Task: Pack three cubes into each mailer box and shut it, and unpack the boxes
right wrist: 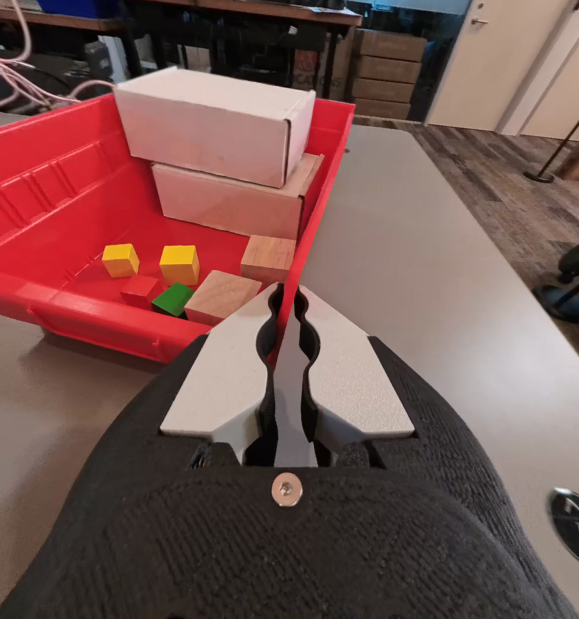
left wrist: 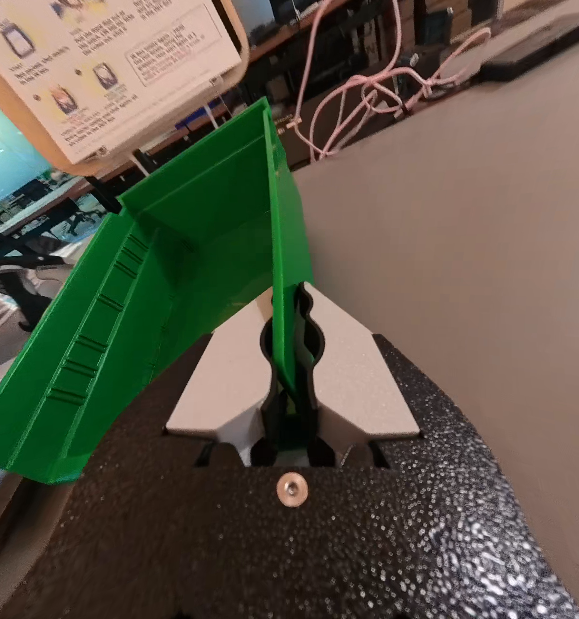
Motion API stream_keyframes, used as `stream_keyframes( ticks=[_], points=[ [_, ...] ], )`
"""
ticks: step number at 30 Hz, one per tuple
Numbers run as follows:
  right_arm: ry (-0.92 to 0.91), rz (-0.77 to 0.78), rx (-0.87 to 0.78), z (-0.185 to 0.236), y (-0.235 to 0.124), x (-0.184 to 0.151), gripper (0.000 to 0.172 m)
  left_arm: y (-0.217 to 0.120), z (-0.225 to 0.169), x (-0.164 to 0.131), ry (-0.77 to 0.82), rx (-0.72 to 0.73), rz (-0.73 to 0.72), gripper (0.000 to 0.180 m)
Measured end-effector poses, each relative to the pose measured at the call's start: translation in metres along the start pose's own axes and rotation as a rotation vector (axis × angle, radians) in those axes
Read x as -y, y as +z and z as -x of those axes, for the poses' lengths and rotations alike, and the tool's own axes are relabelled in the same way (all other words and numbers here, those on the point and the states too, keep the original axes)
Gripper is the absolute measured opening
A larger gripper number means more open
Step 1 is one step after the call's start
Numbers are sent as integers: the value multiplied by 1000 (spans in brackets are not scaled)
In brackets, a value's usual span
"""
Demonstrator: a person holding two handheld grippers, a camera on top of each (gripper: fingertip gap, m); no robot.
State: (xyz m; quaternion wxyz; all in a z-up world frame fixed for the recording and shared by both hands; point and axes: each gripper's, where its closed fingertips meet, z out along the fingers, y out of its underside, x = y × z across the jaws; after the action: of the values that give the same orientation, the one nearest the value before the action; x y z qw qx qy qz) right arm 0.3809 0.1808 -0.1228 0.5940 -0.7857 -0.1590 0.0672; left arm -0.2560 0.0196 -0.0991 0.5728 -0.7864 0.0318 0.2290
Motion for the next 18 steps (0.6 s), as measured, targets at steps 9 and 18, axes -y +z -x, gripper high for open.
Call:
stream_keyframes(
  ticks=[9,18],
  points=[
    [-9,-23,157,98,22,17,4,-29,27,44,8,49,-138,5],
    [-50,-5,322,225,47,36,4,-50,52,62,-34,84,-249,5]
  ],
)
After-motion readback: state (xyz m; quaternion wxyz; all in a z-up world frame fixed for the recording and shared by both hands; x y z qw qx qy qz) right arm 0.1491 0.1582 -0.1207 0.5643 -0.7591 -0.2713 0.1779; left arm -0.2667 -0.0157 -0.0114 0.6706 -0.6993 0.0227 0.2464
